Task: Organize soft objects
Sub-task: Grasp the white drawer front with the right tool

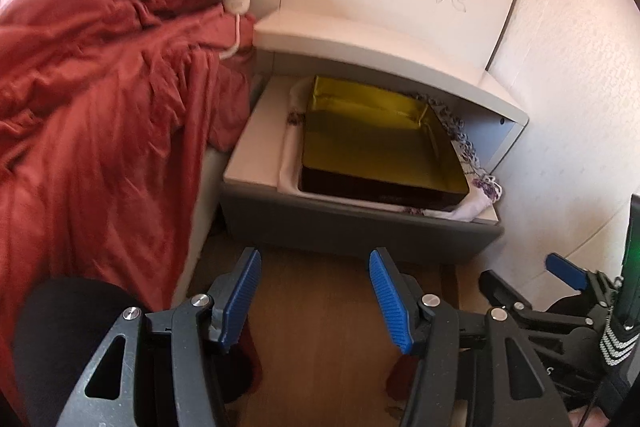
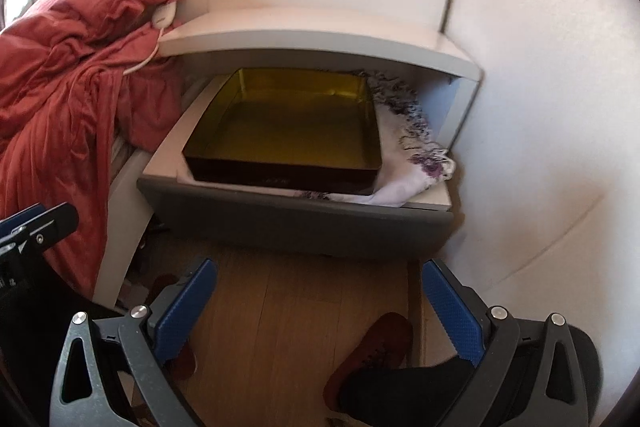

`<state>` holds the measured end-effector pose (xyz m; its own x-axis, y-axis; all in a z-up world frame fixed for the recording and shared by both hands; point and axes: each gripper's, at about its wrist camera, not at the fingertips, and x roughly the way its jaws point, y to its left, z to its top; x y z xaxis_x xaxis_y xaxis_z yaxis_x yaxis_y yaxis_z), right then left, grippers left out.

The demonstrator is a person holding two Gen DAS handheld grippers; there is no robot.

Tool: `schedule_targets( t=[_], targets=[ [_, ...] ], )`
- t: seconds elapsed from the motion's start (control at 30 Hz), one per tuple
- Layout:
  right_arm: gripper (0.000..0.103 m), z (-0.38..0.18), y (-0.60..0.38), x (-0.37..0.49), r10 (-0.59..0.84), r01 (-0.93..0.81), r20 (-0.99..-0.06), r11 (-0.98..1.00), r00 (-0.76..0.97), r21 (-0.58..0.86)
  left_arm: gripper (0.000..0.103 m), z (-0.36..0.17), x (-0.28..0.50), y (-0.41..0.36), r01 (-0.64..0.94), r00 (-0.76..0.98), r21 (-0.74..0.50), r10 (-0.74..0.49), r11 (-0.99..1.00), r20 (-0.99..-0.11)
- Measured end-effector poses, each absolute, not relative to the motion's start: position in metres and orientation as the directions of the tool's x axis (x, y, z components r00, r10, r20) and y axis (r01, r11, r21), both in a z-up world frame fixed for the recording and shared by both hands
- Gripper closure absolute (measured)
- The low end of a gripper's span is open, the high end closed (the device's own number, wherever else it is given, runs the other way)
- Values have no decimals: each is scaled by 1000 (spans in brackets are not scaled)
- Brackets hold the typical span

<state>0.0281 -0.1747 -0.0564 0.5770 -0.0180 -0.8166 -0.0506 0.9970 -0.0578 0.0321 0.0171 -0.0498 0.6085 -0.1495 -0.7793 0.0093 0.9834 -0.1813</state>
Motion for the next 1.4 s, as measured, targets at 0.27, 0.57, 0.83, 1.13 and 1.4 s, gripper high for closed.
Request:
schedule_targets(
  t=[0.27, 0.57, 0.83, 1.13, 1.4],
  targets=[
    [0, -94, -128, 57, 42, -435, -875, 878, 483, -198, 46, -88, 90, 37, -82, 468, -227, -163, 971, -868],
    [0, -174, -110, 94, -116, -617, -905, 696, 408, -367, 46, -131, 149, 40, -139, 400, -187, -118, 972, -909],
    [0, -236, -117, 106, -251, -645, -858, 573, 449, -505, 46, -168, 185, 39, -230, 381, -167, -69, 959, -922],
    [0, -267, -112, 121, -322, -629, -832, 546, 452, -553, 46, -189, 195, 45, -272, 376, -160, -49, 949, -925],
    [0, -283, -108, 124, -363, -667, -800, 442, 478, -600, 46, -200, 204, 49, -306, 345, -145, -32, 941, -938]
  ],
)
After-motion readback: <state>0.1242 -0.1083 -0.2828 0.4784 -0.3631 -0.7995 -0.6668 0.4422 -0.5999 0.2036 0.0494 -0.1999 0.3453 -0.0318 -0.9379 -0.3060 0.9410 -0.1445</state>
